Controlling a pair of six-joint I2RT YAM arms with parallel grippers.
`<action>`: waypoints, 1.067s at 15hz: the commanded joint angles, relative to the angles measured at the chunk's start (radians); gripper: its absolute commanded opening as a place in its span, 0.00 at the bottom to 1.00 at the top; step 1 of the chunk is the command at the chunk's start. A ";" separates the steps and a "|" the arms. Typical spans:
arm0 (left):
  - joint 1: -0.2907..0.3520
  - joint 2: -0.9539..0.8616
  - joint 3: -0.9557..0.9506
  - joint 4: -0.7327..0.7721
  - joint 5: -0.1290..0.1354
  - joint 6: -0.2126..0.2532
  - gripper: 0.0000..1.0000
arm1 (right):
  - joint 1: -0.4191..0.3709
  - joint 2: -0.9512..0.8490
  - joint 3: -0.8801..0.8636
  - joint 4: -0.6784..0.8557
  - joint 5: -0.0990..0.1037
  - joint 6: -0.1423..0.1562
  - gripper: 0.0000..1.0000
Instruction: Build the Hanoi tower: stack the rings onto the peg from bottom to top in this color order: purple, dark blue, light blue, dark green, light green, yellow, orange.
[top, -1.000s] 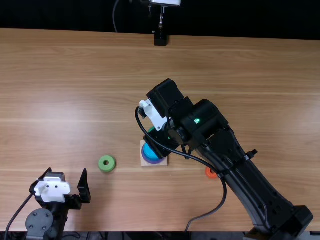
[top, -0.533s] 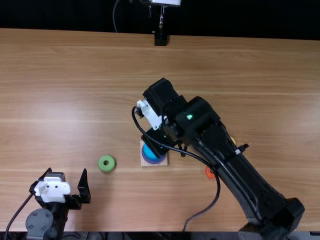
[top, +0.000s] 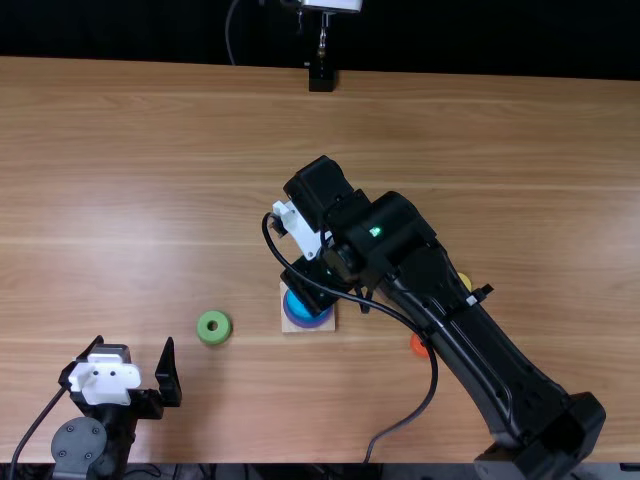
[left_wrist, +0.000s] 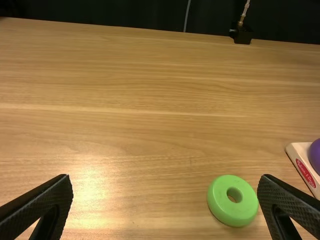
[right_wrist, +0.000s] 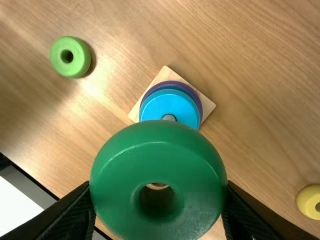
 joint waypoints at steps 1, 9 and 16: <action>0.004 -0.012 -0.110 -0.078 0.009 0.012 1.00 | 0.014 0.004 -0.022 -0.001 -0.008 0.002 1.00; 0.004 -0.012 -0.110 -0.078 0.009 0.012 1.00 | 0.009 -0.006 0.004 0.016 -0.008 0.014 1.00; 0.004 -0.012 -0.110 -0.076 0.009 0.012 1.00 | -0.181 -0.110 0.006 0.403 0.001 0.301 1.00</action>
